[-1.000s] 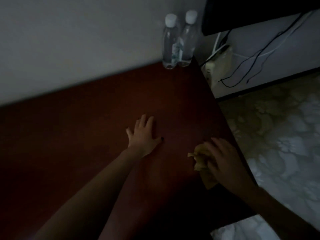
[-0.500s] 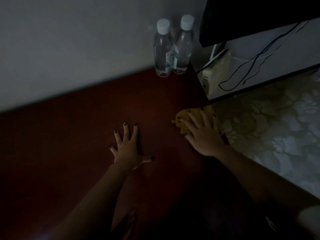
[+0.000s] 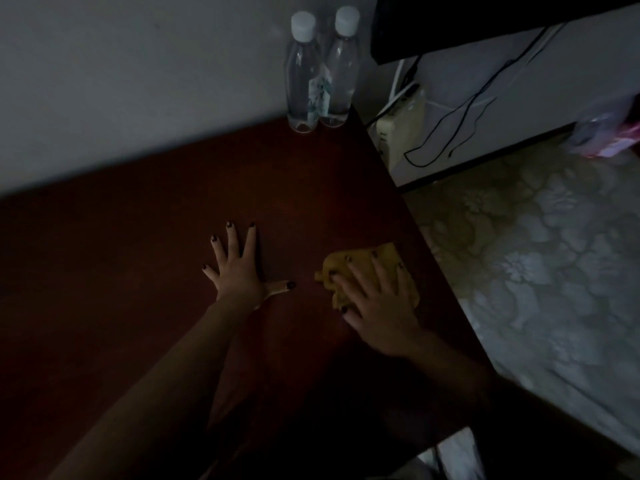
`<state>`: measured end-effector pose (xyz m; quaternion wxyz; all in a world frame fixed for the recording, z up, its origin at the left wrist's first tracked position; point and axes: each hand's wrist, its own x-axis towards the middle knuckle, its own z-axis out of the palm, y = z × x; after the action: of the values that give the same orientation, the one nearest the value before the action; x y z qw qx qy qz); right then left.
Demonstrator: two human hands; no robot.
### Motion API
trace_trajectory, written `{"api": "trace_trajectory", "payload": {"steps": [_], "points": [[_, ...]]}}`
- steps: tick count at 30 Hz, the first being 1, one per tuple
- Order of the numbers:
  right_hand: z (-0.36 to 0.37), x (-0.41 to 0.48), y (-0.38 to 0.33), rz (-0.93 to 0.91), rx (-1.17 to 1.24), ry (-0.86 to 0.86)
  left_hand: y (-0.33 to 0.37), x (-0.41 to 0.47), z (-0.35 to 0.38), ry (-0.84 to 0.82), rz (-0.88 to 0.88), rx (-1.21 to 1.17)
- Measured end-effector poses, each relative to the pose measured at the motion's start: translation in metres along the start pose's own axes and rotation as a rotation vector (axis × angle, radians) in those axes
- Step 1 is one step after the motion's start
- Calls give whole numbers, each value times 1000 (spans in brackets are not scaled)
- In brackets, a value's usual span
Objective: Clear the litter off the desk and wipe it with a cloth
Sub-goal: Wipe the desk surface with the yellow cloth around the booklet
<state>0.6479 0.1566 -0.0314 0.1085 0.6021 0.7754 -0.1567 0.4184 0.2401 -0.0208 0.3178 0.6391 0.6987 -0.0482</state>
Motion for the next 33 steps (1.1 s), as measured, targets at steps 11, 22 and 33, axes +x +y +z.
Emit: {"api": "trace_trajectory", "payload": {"steps": [11, 22, 33], "points": [[32, -66, -27, -121, -39, 71, -93, -67, 14, 132, -252, -30], [22, 10, -19, 270, 101, 32, -132, -92, 10, -89, -181, 22], [47, -87, -132, -198, -138, -6, -132, -91, 11, -109, -147, -3]]}}
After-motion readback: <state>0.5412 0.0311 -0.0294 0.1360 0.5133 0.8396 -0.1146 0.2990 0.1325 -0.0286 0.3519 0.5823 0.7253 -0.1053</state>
